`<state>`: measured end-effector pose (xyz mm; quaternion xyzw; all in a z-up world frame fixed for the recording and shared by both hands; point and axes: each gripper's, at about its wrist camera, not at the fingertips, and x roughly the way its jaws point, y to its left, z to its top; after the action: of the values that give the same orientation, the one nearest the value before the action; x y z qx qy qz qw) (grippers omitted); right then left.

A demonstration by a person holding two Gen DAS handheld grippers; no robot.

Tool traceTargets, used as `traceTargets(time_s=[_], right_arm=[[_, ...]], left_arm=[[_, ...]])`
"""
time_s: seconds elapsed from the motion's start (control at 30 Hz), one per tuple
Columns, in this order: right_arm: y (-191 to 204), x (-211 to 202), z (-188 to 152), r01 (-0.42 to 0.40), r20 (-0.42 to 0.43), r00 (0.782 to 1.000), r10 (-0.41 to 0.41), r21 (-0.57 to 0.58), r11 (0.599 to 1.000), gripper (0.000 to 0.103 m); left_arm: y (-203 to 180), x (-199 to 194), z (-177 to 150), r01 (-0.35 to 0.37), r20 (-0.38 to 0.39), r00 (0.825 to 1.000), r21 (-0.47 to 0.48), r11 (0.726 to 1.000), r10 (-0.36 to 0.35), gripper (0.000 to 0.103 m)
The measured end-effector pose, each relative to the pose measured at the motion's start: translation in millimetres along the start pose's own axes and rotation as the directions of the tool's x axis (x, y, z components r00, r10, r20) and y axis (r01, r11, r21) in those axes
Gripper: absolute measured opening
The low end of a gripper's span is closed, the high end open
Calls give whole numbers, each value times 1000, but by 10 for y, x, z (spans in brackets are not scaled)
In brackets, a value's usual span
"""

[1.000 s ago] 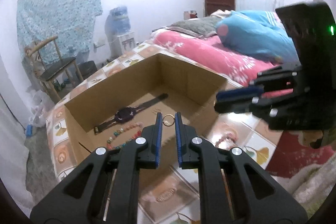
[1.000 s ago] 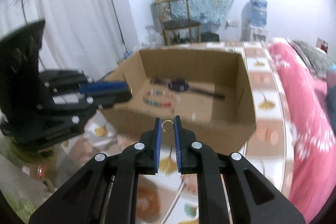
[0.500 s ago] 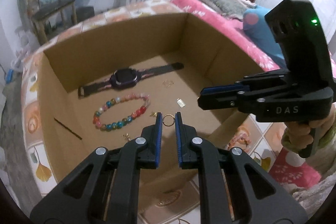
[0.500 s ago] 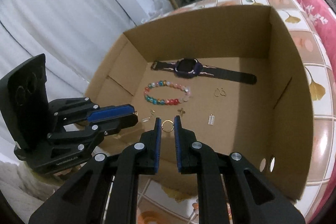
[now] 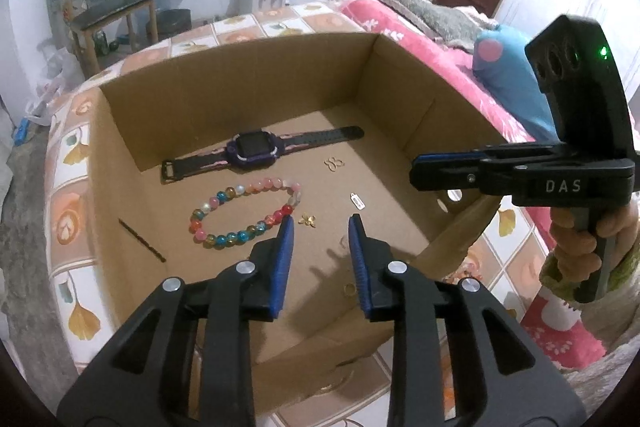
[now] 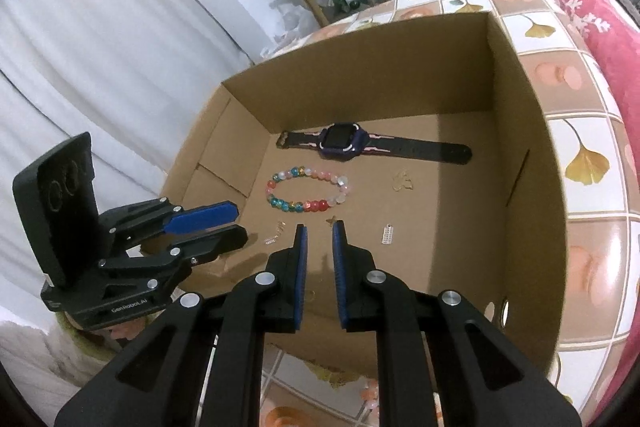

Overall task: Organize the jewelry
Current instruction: 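Withdraw both tools from the box toward the pink bead bracelet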

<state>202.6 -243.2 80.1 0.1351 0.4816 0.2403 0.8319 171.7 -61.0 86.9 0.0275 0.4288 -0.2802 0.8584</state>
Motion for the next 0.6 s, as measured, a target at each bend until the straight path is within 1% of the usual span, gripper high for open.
traceTargets(time_s=[0.23, 0.27, 0.37, 0.4, 0.43, 0.47, 0.5, 0.53, 0.57, 0.6], right_arm=[[5, -258, -24, -7, 67, 998, 6, 9, 1000, 14], [1, -324, -41, -6, 85, 996, 5, 13, 1000, 15], [-9, -474, -93, 2, 119, 993, -5, 20, 1000, 23], [-6, -515, -112, 7, 128, 992, -10, 21, 1000, 24], [3, -555, -139, 15, 138, 990, -17, 19, 1000, 24], [13, -599, -170, 23, 148, 989, -26, 18, 1000, 25], [22, -658, -214, 36, 163, 986, -39, 17, 999, 28], [32, -711, -259, 50, 177, 983, -51, 14, 999, 30], [42, -780, -324, 65, 195, 979, -66, 11, 998, 35], [38, -827, -374, 74, 205, 976, -75, 11, 997, 39]], left_arm=[[-31, -214, -13, -38, 59, 998, -1, 999, 38, 31], [-44, -235, -18, -41, 66, 997, 2, 999, 41, 32], [-80, -314, -47, -53, 88, 995, 7, 999, 52, 35], [-98, -342, -60, -58, 92, 994, 8, 998, 57, 35], [-115, -366, -73, -64, 96, 993, 8, 998, 63, 37], [-135, -391, -87, -70, 99, 993, 9, 997, 69, 41], [-151, -414, -99, -74, 102, 992, 12, 997, 73, 43], [-183, -449, -117, -80, 109, 991, 17, 997, 77, 48], [-219, -483, -136, -82, 115, 990, 26, 996, 79, 54], [-271, -524, -163, -84, 123, 989, 38, 996, 79, 58]])
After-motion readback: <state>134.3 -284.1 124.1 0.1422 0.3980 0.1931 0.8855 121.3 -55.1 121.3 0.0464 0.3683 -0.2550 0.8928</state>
